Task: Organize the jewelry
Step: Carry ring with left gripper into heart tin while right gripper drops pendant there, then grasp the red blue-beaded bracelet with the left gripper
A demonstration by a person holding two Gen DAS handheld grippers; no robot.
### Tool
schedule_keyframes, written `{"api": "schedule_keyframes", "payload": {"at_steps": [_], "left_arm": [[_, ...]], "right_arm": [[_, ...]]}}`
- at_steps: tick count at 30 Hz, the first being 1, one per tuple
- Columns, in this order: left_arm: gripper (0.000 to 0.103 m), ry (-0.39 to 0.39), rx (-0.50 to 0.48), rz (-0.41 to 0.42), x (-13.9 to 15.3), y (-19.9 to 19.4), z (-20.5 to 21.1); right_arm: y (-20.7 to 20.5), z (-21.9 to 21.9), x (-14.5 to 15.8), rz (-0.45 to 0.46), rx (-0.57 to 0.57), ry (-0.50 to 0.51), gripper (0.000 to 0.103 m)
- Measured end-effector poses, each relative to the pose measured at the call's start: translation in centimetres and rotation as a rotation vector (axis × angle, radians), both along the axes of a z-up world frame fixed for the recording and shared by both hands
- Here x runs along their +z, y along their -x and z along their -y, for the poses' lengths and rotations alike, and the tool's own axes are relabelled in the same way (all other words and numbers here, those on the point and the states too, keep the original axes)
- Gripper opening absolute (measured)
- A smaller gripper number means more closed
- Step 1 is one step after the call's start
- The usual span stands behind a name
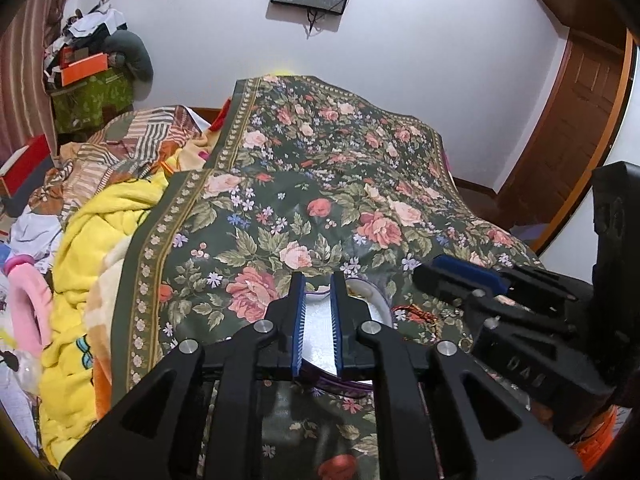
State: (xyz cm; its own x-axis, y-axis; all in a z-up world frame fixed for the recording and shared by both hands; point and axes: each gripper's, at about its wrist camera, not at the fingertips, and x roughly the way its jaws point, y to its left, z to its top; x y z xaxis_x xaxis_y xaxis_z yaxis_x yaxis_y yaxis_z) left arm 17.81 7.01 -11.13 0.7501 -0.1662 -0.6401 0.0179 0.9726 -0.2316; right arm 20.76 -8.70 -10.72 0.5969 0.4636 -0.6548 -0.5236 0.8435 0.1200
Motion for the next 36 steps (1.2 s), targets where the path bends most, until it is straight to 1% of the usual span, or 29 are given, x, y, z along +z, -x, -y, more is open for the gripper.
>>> {"api": "schedule_keyframes", "payload": {"at_steps": [2, 4, 7, 10, 12, 14, 17, 19, 26, 33, 36], "left_arm": [[0.013, -0.007, 0.003, 0.012, 0.7, 0.6, 0.3], [0.024, -0.018, 0.007, 0.029, 1.5, 1.3, 0.6], [0.032, -0.029, 0.008, 0.051, 2.5, 2.2, 1.2], [0.035, -0.045, 0.008, 0.066, 3.4, 3.2, 1.9], [0.038, -0.053, 0.004, 0.073, 3.8, 3.7, 2.3], [0.041, -0.062, 0.001, 0.077, 4.2, 4.2, 2.8], [0.044, -0.075, -0.009, 0.075, 4.4, 4.8, 3.7], [0.046, -0.076, -0.019, 0.063, 4.2, 4.9, 4.3], [0.046, -0.08, -0.062, 0.004, 2.8, 4.9, 6.5], [0.046, -0.079, -0.124, -0.069, 0.4, 4.3, 9.3], [0.046, -0.08, -0.153, -0.11, -1.1, 3.8, 10.5]], "right_arm": [[0.4, 0.7, 0.7, 0.013, -0.016, 0.001, 0.019], [0.9, 1.5, 1.3, 0.023, -0.032, 0.001, 0.02], [1.6, 2.9, 2.2, 0.038, -0.056, -0.001, 0.02], [2.3, 4.1, 2.8, 0.052, -0.079, -0.001, 0.023], [2.8, 5.0, 3.1, 0.063, -0.096, -0.002, 0.033], [3.4, 5.9, 3.4, 0.075, -0.114, -0.003, 0.038], [4.0, 7.1, 3.5, 0.081, -0.134, -0.002, 0.039], [4.4, 8.0, 3.4, 0.077, -0.15, 0.001, 0.04], [5.2, 10.9, 2.4, 0.046, -0.201, 0.007, 0.04], [5.7, 13.1, 0.7, 0.001, -0.231, 0.027, 0.04], [5.8, 13.7, -0.1, -0.024, -0.237, 0.031, 0.04]]}}
